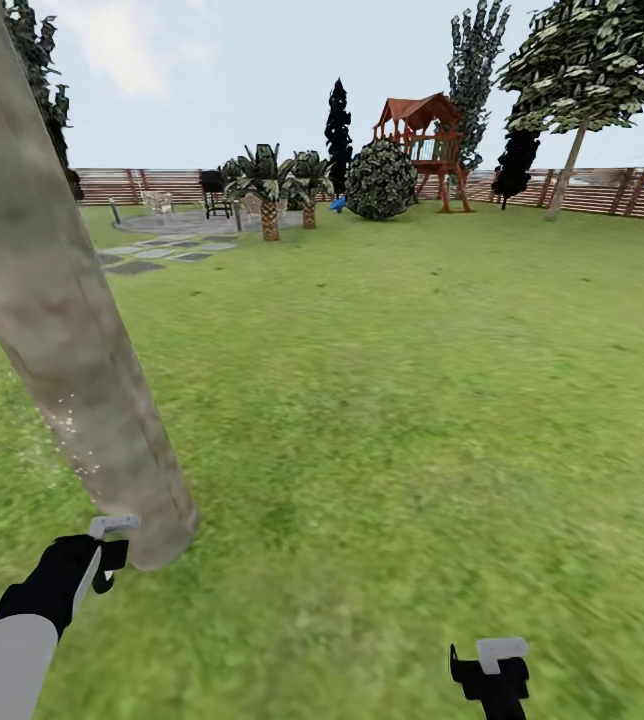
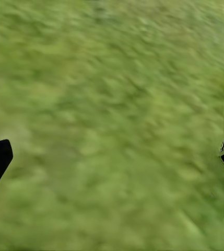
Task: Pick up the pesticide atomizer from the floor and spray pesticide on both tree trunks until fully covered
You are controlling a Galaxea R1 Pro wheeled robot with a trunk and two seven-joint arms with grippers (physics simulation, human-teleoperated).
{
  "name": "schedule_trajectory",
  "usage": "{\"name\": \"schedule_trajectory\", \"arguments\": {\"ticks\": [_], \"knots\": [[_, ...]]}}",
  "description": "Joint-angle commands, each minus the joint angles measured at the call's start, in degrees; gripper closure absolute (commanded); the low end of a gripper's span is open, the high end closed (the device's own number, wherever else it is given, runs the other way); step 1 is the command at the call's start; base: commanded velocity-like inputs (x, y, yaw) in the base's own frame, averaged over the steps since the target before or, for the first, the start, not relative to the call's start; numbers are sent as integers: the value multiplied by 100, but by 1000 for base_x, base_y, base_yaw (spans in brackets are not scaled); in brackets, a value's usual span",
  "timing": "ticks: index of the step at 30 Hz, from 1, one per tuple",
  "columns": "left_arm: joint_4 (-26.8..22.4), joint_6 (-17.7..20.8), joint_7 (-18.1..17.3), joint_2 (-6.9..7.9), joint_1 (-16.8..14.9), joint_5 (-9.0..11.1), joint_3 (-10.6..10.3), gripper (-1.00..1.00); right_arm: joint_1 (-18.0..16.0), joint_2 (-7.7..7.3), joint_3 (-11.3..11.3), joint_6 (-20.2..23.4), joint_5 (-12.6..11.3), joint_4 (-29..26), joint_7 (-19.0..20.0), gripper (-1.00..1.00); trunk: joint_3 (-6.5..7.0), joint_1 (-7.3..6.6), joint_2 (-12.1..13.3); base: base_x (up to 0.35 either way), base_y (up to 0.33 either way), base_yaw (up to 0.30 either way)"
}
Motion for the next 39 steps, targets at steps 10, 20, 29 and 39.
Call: {"name": "schedule_trajectory", "arguments": {"ticks": [10, 20, 29, 39], "knots": [[-8, 9, 3, 11, 0, -2, 11, 100, 0, 0, 0, -1, 1, 4, 0, -100, 0, 0, 0, 7, -276, 188], [-2, 9, -2, 4, 0, -2, 3, 100, 0, -4, 0, -1, 4, 5, 0, -100, 0, 0, 0, 161, -248, 202], [-8, 9, -1, 2, 0, -2, 3, 100, 0, -9, 0, -1, 9, 6, -2, -100, 0, 0, 0, 113, -247, 2], [-5, 9, 0, 11, 0, -2, 11, 100, 0, -8, 0, -1, 9, 6, -9, -100, 0, 0, 0, 44, -269, 189]]}}
